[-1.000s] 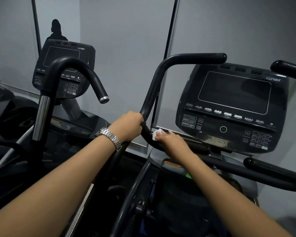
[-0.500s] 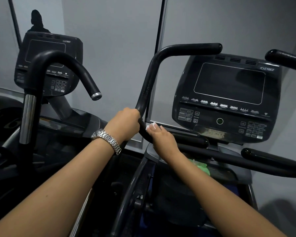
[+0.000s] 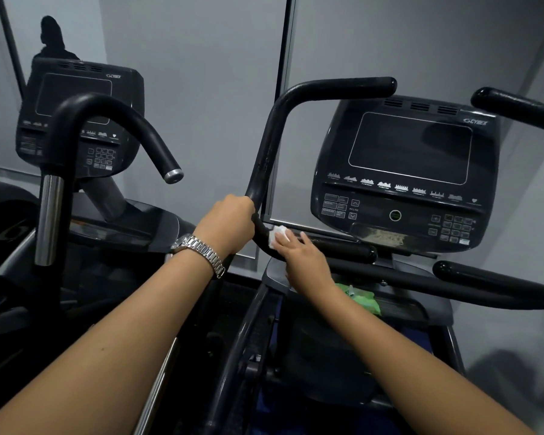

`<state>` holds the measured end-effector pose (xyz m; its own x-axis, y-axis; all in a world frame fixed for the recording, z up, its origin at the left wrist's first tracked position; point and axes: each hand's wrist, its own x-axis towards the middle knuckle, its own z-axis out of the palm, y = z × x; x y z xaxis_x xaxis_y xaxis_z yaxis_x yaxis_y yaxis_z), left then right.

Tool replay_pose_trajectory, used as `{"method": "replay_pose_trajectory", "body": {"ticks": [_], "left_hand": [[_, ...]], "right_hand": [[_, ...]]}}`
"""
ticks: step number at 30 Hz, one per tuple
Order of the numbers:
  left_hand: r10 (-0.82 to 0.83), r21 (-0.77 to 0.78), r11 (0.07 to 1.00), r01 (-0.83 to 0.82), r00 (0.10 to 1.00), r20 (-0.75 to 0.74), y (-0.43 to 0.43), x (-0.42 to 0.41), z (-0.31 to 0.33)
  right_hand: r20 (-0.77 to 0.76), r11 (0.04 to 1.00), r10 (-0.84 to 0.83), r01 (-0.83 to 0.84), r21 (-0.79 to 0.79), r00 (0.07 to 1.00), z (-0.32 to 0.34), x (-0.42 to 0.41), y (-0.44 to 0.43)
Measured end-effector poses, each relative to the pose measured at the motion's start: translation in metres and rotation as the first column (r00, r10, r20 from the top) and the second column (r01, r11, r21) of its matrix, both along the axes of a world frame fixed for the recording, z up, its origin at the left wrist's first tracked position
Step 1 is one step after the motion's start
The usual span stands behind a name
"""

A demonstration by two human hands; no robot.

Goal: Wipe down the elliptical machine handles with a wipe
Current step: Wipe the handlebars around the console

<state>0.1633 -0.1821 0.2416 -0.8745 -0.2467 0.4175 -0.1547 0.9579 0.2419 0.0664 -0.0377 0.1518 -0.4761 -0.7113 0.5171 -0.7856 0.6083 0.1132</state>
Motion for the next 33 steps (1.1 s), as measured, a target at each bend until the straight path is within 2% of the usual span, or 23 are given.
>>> {"method": "replay_pose_trajectory", "body": {"ticks": [4,8,11,13,15,20,23,27,33], "left_hand": [[0.042,-0.066,0.997,-0.043,0.999,-0.009,0.008,0.009,0.003],[0.033,-0.22,0.975,-0.043,0.998,-0.047,0.028,0.03,-0.004],[0.019,-0.228,0.973,-0.038,0.996,-0.083,0.028,0.032,-0.006],[0.034,-0.224,0.973,-0.053,0.996,-0.086,0.027,0.031,-0.005],[0.044,-0.222,0.973,-0.062,0.995,-0.088,0.027,0.031,-0.005],[0.059,-0.218,0.973,-0.08,0.993,-0.1,0.029,0.032,-0.006],[0.054,-0.227,0.971,-0.078,0.992,-0.112,0.029,0.031,-0.007],[0.063,-0.224,0.971,-0.088,0.991,-0.117,0.028,0.031,-0.007],[0.076,-0.198,0.976,-0.094,0.992,-0.098,0.026,0.029,-0.008]], "right_hand": [[-0.006,0.99,-0.129,0.128,-0.05,0.992,0.003,-0.006,0.009],[-0.007,0.994,-0.087,0.086,-0.067,0.996,-0.004,-0.003,-0.004],[-0.03,0.986,-0.124,0.119,-0.12,0.992,0.0,0.0,0.016],[-0.017,0.958,-0.175,0.167,-0.232,0.984,0.008,0.001,0.027],[-0.011,0.956,-0.187,0.179,-0.232,0.982,0.015,-0.001,0.025],[-0.092,0.99,-0.046,0.033,-0.14,0.995,-0.003,-0.01,0.011],[-0.155,0.976,0.026,-0.059,-0.209,0.988,-0.013,-0.021,0.033],[-0.221,0.947,-0.034,-0.04,-0.319,0.975,-0.007,-0.019,0.039],[-0.197,0.952,0.046,-0.103,-0.29,0.979,-0.013,-0.017,0.019]]}}
